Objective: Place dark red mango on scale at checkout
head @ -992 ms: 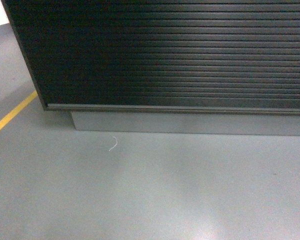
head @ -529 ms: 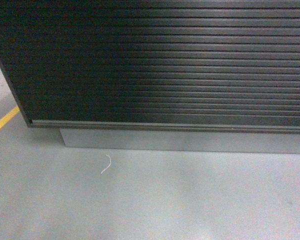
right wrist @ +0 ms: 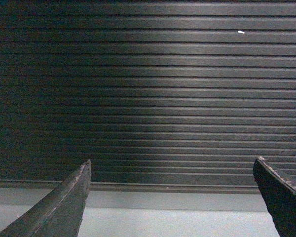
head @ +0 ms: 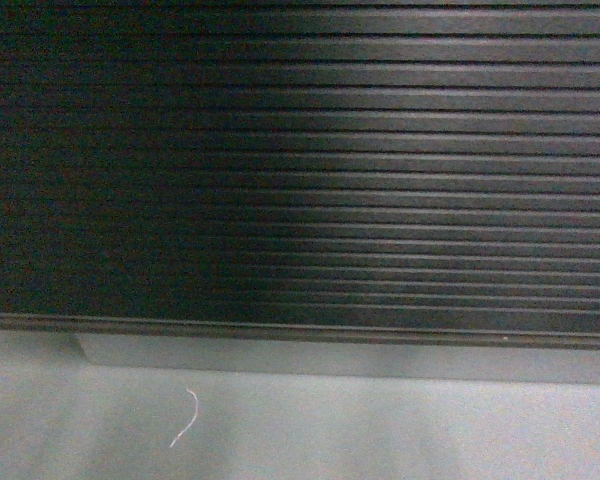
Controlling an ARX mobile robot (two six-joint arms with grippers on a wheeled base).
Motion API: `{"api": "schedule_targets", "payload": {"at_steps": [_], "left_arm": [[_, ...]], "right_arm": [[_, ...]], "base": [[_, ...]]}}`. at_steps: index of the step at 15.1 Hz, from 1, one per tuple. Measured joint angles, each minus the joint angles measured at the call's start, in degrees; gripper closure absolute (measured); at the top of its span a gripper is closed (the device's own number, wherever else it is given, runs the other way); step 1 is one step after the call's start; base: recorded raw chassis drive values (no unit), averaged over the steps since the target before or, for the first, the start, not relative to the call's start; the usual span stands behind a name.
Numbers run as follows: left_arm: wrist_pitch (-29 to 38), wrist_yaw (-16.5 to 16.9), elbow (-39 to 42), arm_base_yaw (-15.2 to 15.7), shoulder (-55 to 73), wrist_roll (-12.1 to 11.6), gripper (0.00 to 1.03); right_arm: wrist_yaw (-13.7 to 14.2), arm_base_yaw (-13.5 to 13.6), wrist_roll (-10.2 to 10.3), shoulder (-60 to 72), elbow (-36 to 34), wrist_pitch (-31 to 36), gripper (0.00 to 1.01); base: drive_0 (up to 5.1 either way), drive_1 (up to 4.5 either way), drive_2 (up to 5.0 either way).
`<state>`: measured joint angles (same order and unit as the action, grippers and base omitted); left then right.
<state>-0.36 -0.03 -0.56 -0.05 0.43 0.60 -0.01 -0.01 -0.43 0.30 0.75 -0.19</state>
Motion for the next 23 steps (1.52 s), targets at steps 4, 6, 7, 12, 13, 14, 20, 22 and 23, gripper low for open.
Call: {"api": "schedule_targets", "payload": {"at_steps": [4, 6, 7, 12, 13, 14, 20, 22, 23], "left_arm": [[-0.09, -0.02, 0.0, 0.0, 0.0, 0.0, 0.05], [0.17, 0.02, 0.0, 0.0, 0.0, 0.0, 0.05], [0.13, 0.04, 0.0, 0.0, 0.0, 0.0, 0.05], [0.15, 0.02, 0.0, 0.0, 0.0, 0.0, 0.05], [0.15, 0.02, 0.0, 0.0, 0.0, 0.0, 0.05], [0.15, 0.02, 0.0, 0.0, 0.0, 0.0, 0.05], [0.15, 0.02, 0.0, 0.0, 0.0, 0.0, 0.05], [0.15, 0.02, 0.0, 0.0, 0.0, 0.0, 0.05], [0.15, 0.02, 0.0, 0.0, 0.0, 0.0, 0.05]], "right_arm": [[0.02, 0.0, 0.0, -0.02, 0.0, -0.11, 0.03], [0.0, 0.0, 0.0, -0.02, 0.0, -0.2, 0.03], [0.0, 0.0, 0.0, -0.02, 0.0, -0.11, 0.03], [0.0, 0.0, 0.0, -0.02, 0.0, -0.04, 0.03], [0.0, 0.0, 0.0, -0.02, 0.0, -0.04, 0.03], [0.0, 0.0, 0.0, -0.02, 0.0, -0.04, 0.03], [0.0, 0.0, 0.0, -0.02, 0.0, -0.04, 0.03], [0.0, 0.0, 0.0, -0.02, 0.0, -0.04, 0.03], [0.0, 0.0, 0.0, -0.02, 0.0, -0.04, 0.03]], "base": [[0.0, 2.43, -2.5], [0.0, 0.0, 0.0], [0.0, 0.0, 0.0], [0.0, 0.0, 0.0], [0.0, 0.0, 0.0], [0.0, 0.0, 0.0], [0.0, 0.0, 0.0], [0.0, 0.0, 0.0], [0.0, 0.0, 0.0]]}}
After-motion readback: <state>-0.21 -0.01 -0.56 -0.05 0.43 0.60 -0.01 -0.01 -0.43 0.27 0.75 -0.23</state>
